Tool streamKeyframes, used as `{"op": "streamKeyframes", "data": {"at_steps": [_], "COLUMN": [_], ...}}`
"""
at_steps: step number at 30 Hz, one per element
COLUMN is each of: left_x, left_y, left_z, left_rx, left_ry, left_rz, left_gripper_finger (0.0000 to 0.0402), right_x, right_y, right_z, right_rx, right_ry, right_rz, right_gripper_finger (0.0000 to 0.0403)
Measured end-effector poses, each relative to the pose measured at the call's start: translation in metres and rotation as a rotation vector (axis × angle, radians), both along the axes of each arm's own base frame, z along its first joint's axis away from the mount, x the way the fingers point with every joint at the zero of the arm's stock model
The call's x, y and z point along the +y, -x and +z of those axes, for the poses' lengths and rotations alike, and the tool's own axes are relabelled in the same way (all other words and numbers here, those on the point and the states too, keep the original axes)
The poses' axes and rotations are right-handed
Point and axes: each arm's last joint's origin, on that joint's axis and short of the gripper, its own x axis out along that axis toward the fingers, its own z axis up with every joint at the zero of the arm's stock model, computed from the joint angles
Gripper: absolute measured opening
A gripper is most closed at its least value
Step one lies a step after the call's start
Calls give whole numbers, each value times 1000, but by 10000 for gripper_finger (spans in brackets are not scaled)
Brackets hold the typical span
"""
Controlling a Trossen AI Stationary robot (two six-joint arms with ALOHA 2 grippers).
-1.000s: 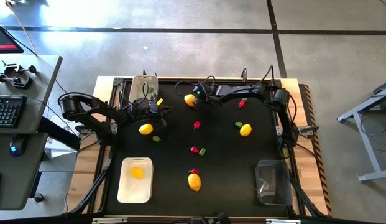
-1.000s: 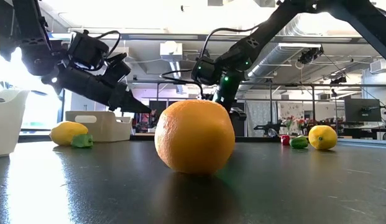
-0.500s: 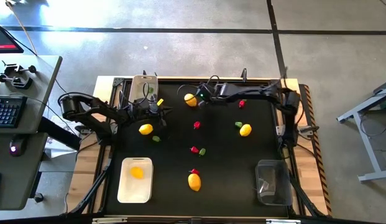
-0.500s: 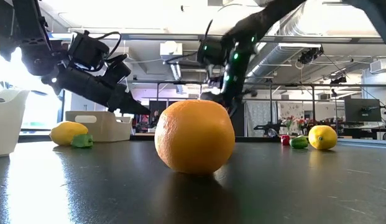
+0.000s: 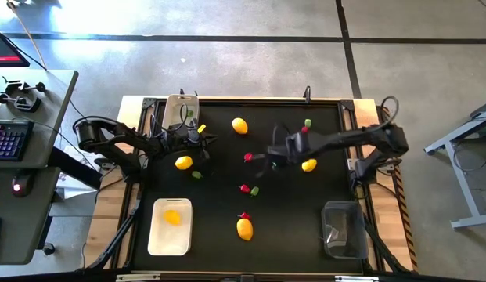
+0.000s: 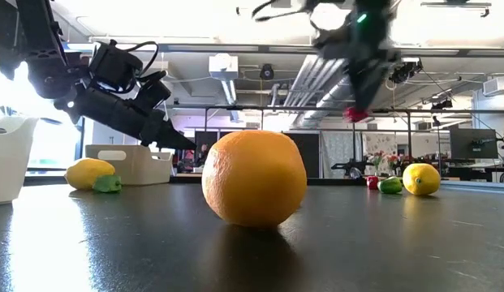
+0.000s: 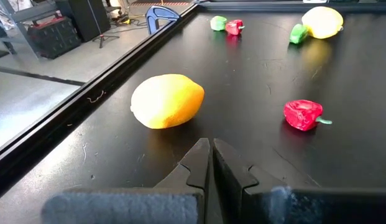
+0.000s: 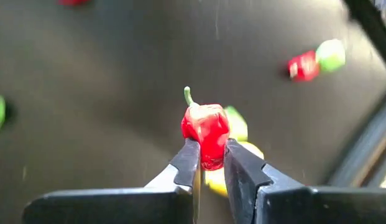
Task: Sort produce into baskets
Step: Put the red chili pepper into the black transparent bin
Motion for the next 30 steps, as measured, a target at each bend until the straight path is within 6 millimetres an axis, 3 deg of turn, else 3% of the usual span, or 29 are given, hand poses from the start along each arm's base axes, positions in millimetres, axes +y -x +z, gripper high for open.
{"op": "streamKeyframes", "data": {"at_steps": [7,12,20,30], "left_x": [0,0,1,1], "left_y": [0,0,-2,-2], "left_z": [0,0,2,2], "left_rx": [0,1,-6,3], "left_ry": [0,-5,-18,-41], "left_rz": [0,-2,-5,-13], "left_gripper_finger": [7,7,7,7], "right_x": [61,89,101,107], "right_y": [36,66,132,194], "right_z": [16,20,9,31], "right_rx": [84,73,89,-132], "right_ry": [-70,-66,-156,-304], "right_rz": [33,35,-6,-151], "right_gripper_finger": [41,41,31,30]}}
